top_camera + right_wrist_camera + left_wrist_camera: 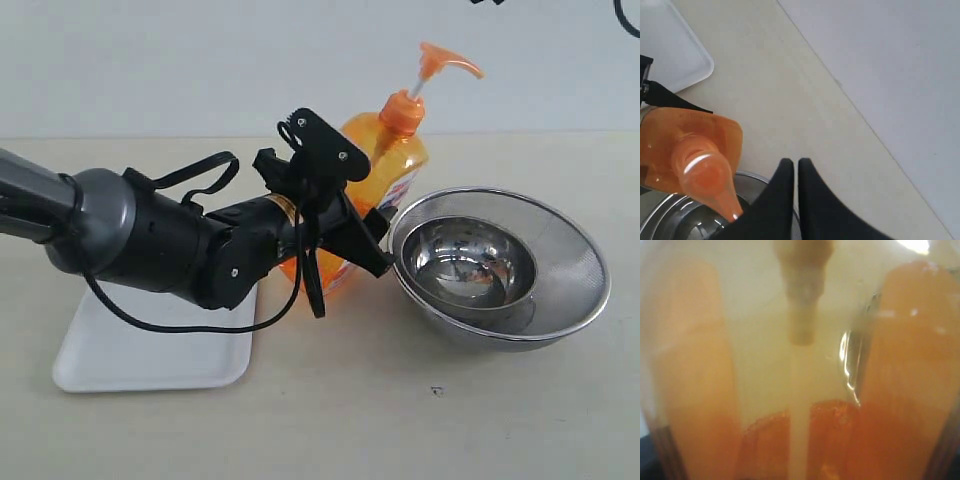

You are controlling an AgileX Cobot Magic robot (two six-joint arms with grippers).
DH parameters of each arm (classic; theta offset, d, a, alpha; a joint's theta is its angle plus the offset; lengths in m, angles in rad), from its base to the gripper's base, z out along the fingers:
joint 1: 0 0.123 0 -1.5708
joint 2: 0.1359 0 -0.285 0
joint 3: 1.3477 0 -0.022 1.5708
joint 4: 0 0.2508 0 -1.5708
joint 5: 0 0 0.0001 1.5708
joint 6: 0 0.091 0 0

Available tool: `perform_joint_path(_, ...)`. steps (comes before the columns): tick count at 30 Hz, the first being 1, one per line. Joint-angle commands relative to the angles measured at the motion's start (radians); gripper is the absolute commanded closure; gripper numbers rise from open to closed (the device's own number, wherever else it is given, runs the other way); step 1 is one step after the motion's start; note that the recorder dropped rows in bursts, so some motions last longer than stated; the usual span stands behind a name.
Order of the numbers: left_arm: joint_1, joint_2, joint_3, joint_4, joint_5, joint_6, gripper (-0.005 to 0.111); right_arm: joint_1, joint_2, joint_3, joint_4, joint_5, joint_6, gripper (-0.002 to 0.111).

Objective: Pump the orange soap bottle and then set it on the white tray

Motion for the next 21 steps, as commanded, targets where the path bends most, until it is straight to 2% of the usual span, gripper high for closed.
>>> perform_joint_path(1, -0.006, 0.005, -0.016, -0.001, -0.083, 0.008, 0.102, -0.006, -0.007, -0.006, 0.005, 0.0, -0.018, 0.108)
perform_joint_path(6, -0.008, 0.005, -0.016, -0.001, -0.097, 0.008, 0.102, -0.006, -0.007, -0.006, 0.025, 0.014, -0.025, 0.108)
perform_joint_path(13, -0.008, 0.005, -0.016, 0.011, -0.097, 0.008, 0.102, -0.006, 0.033, -0.006, 0.146, 0.064, -0.105, 0.108)
perform_joint_path(21, -0.008, 0.005, -0.016, 0.011, -0.097, 0.008, 0.102, -0.006, 0.043, -0.006, 0.151, 0.082, -0.102, 0.108)
